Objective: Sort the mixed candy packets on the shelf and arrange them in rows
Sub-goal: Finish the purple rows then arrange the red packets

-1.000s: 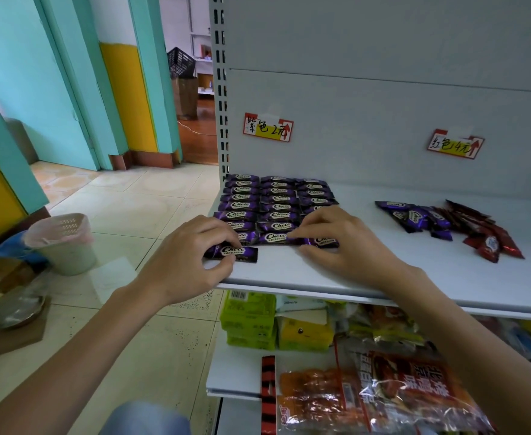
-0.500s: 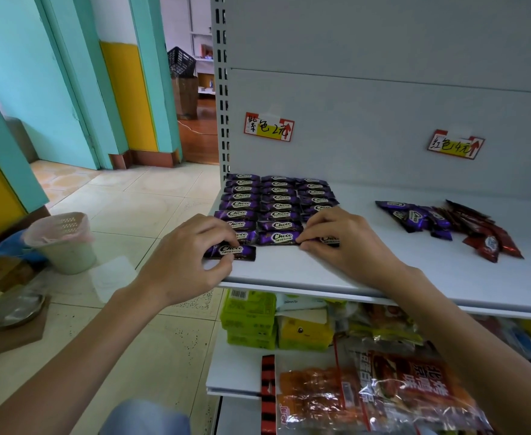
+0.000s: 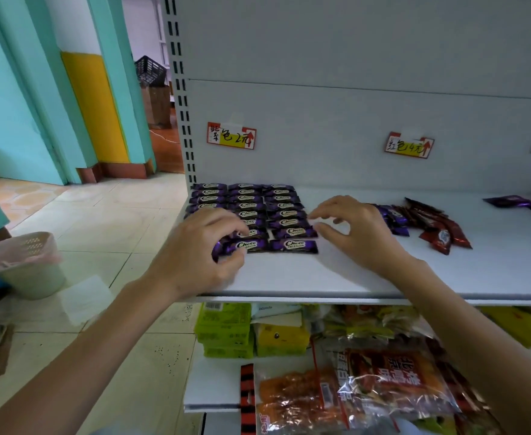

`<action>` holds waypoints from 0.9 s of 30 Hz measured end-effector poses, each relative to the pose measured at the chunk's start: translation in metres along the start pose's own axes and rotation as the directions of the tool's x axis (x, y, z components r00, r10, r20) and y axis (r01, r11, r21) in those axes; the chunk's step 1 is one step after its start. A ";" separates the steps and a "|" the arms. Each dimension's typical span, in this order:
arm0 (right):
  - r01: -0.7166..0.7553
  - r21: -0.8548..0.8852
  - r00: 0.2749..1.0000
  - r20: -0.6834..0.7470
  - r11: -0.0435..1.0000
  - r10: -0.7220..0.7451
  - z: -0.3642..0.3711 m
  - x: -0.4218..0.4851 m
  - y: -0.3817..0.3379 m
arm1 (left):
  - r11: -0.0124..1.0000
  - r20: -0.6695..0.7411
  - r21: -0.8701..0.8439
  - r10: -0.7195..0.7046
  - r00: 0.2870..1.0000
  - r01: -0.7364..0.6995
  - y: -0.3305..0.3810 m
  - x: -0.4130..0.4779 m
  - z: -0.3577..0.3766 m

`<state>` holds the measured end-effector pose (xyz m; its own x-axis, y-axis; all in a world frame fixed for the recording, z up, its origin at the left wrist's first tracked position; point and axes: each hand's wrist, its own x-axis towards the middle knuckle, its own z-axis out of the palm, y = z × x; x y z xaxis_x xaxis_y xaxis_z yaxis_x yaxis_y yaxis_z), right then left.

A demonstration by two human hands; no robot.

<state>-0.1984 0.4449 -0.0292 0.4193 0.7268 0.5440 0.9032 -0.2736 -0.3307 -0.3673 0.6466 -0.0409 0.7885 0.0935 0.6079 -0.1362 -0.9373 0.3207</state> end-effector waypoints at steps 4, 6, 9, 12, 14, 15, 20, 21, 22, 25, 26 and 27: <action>-0.186 -0.073 0.981 -0.069 0.980 0.181 -0.034 -0.014 0.036 | 0.997 0.123 -0.077 0.015 0.992 -0.006 0.035 0.046 0.042; -0.317 -0.127 0.948 -0.049 0.940 0.313 -0.048 -0.021 0.055 | 0.996 0.217 -0.087 0.021 0.976 -0.002 0.051 0.069 0.066; -0.384 -0.241 0.913 0.045 0.891 0.405 -0.058 -0.031 0.078 | 0.998 0.359 -0.045 0.060 0.931 -0.047 0.073 0.099 0.101; -0.309 -0.291 0.926 0.124 0.905 0.356 -0.057 -0.039 0.088 | 0.998 0.469 -0.014 0.058 0.881 -0.059 0.089 0.119 0.129; -0.269 -0.254 0.950 0.091 0.929 0.299 -0.058 -0.041 0.090 | 0.999 0.515 0.008 0.038 0.856 -0.048 0.092 0.128 0.143; -0.263 -0.233 0.957 0.060 0.936 0.284 -0.059 -0.042 0.090 | 0.999 0.517 0.003 0.037 0.855 -0.045 0.092 0.130 0.148; -0.308 -0.176 0.951 -0.023 0.935 0.309 -0.060 -0.046 0.095 | 0.993 0.289 -0.028 0.120 0.950 -0.117 0.089 0.126 0.148; -0.288 -0.169 0.957 -0.035 0.943 0.286 -0.059 -0.047 0.096 | 0.992 0.265 -0.030 0.123 0.956 -0.119 0.089 0.124 0.146; -0.259 -0.165 0.966 -0.048 0.952 0.255 -0.059 -0.048 0.097 | 0.993 0.259 -0.056 0.115 0.959 -0.104 0.090 0.122 0.144; -0.231 -0.157 0.966 -0.155 0.960 0.207 -0.057 -0.051 0.097 | 0.986 0.269 -0.151 0.110 0.957 -0.071 0.094 0.121 0.141; -0.232 -0.154 0.958 -0.206 0.960 0.198 -0.058 -0.052 0.096 | 0.984 0.263 -0.167 0.102 0.959 -0.059 0.097 0.120 0.139; -0.226 -0.139 0.950 -0.249 0.964 0.187 -0.059 -0.053 0.095 | 0.980 0.242 -0.193 0.085 0.966 -0.038 0.099 0.120 0.136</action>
<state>-0.1292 0.3434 -0.0437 0.5898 0.4825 0.6475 0.7889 -0.5157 -0.3342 -0.2047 0.5189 -0.0355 0.8958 -0.0708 0.4388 -0.2792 -0.8578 0.4316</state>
